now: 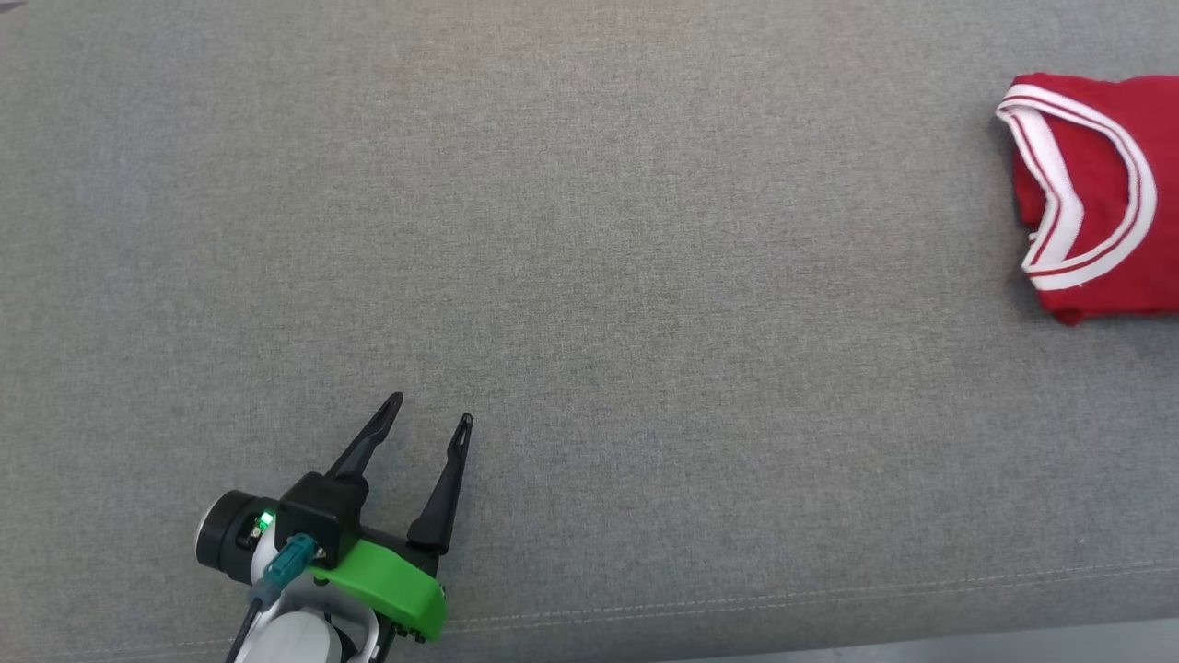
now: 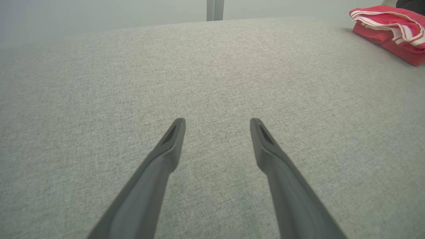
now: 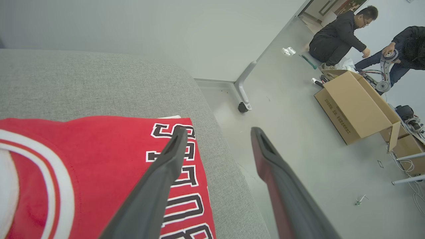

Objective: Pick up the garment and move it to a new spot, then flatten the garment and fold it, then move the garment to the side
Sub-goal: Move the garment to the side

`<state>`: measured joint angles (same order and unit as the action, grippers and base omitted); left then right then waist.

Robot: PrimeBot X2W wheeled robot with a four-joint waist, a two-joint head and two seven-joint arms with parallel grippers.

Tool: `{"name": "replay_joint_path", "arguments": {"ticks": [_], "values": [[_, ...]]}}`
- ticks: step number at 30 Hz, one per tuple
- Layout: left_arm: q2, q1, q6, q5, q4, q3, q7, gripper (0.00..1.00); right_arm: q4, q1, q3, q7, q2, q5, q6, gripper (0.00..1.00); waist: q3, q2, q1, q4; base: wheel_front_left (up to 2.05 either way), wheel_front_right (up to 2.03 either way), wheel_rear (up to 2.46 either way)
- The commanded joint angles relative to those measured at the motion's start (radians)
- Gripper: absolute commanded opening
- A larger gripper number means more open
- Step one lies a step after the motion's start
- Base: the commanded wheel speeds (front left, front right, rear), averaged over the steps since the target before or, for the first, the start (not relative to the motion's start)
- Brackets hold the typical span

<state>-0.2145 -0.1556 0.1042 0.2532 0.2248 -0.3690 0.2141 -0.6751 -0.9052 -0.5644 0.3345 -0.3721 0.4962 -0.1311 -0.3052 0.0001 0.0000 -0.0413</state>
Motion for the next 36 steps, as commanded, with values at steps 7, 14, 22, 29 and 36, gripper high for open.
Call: {"name": "replay_joint_path", "arguments": {"ticks": [7,14,22,29,36], "values": [[-0.011,-0.02,-0.019,-0.01,-0.026,-0.003,0.004,1.0,-0.039,-0.015,0.003,-0.14,0.055,0.041,0.001,1.0,-0.012,-0.0001,0.0,0.01,0.0,0.0,0.0],[0.014,-0.021,-0.063,0.014,-0.057,0.051,0.041,1.0,-0.124,-0.02,0.067,-0.299,0.078,-0.033,0.001,1.0,0.029,-0.0001,0.0,0.019,0.0,0.0,0.0],[0.035,0.025,-0.119,0.01,-0.082,0.115,0.051,1.0,-0.203,0.026,0.139,-0.456,0.104,-0.148,0.001,1.0,0.101,-0.0001,0.0,0.026,0.0,0.0,0.0],[0.059,0.066,-0.128,0.066,-0.058,0.168,0.051,1.0,-0.205,0.089,0.182,-0.542,0.192,-0.241,0.001,1.0,0.184,-0.0001,0.0,0.037,0.0,0.0,0.0],[0.055,0.121,-0.149,0.103,-0.048,0.213,0.05,1.0,-0.141,0.216,0.269,-0.566,0.274,-0.339,0.001,1.0,0.261,-0.0001,0.0,0.046,0.0,0.0,0.0]]}}
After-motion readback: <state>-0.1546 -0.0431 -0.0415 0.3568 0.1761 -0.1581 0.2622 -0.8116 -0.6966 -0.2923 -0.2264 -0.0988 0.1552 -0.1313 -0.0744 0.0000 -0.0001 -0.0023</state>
